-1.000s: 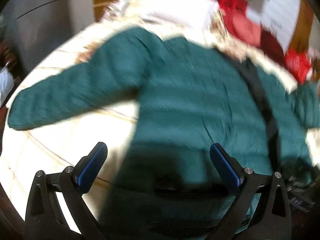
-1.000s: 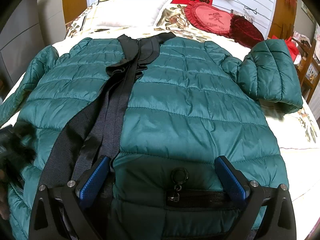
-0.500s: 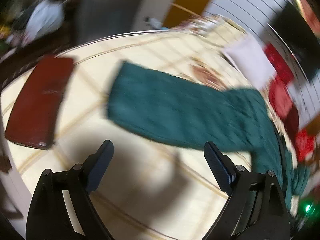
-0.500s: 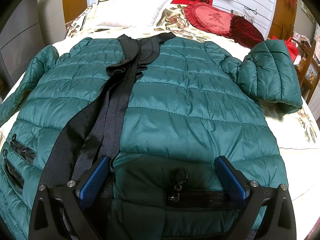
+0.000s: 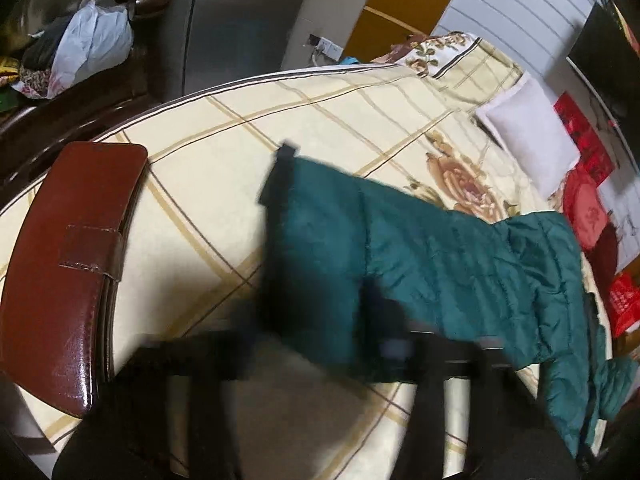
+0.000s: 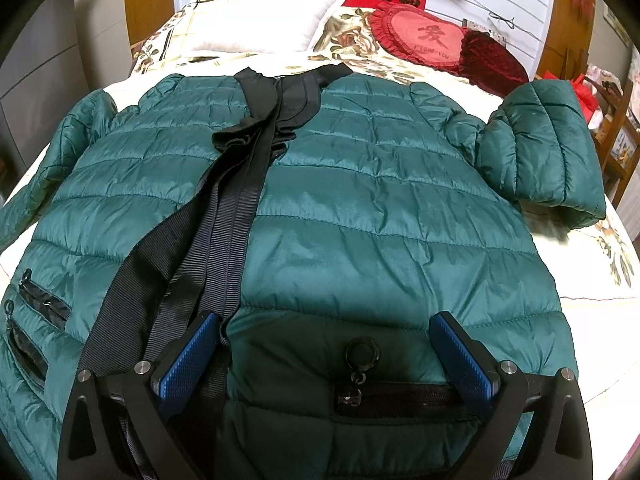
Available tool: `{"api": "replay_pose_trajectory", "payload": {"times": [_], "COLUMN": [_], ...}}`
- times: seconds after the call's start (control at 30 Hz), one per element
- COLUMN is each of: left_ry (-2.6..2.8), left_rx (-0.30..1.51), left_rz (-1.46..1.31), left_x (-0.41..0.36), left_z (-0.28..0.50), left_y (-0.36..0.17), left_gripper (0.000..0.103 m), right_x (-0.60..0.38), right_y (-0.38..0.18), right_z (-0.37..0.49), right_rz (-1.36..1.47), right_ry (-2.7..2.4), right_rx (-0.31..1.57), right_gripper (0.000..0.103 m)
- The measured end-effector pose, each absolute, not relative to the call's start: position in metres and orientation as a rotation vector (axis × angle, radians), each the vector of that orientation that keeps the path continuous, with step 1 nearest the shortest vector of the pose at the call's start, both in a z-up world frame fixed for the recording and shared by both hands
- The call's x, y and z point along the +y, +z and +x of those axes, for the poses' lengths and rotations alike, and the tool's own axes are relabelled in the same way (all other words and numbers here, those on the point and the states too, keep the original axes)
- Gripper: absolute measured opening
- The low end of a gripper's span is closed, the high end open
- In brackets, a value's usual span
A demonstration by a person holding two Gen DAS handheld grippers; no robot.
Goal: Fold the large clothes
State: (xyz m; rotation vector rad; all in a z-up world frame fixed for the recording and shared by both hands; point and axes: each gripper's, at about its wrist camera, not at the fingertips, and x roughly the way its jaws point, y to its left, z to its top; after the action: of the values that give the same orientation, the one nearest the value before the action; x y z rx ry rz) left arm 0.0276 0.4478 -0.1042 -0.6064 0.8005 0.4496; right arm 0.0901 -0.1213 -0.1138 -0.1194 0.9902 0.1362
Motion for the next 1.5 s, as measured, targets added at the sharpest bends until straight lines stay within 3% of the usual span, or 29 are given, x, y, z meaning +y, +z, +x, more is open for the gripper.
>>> {"api": "replay_pose_trajectory", "payload": {"times": [0.1,0.43,0.77,1.07,1.3,1.5], "left_ry": [0.451,0.313,-0.053,-0.343,-0.419,-0.45], "left_rx": [0.78,0.609,0.503,0.523,0.664,0.661], "left_rz": [-0.597,-0.578,-0.585,-0.632,-0.562,-0.413], "left_x": [0.446,0.418,0.289,0.172,0.122,0.095], "left_z": [0.025,0.029,0.082,0.129,0.147,0.131], "left_y": [-0.101,-0.025,0.04,0.007,-0.048,-0.041], "left_gripper": [0.019,0.018,0.018,0.018,0.018,0.018], "right_x": [-0.121,-0.121,-0.135,-0.162,-0.156,-0.14], "right_y": [-0.114,-0.112,-0.076,-0.064,-0.036,-0.023], "right_z": [0.09,0.09,0.08,0.083,0.085,0.126], "right_rz": [-0.119,-0.122,-0.088,-0.065,0.004,0.235], "right_ry": [0.136,0.13,0.047,-0.04,0.133,0.367], "right_rx": [0.99,0.982,0.83,0.78,0.642,0.631], "right_gripper": [0.103,0.103,0.103,0.103,0.103,0.103]}}
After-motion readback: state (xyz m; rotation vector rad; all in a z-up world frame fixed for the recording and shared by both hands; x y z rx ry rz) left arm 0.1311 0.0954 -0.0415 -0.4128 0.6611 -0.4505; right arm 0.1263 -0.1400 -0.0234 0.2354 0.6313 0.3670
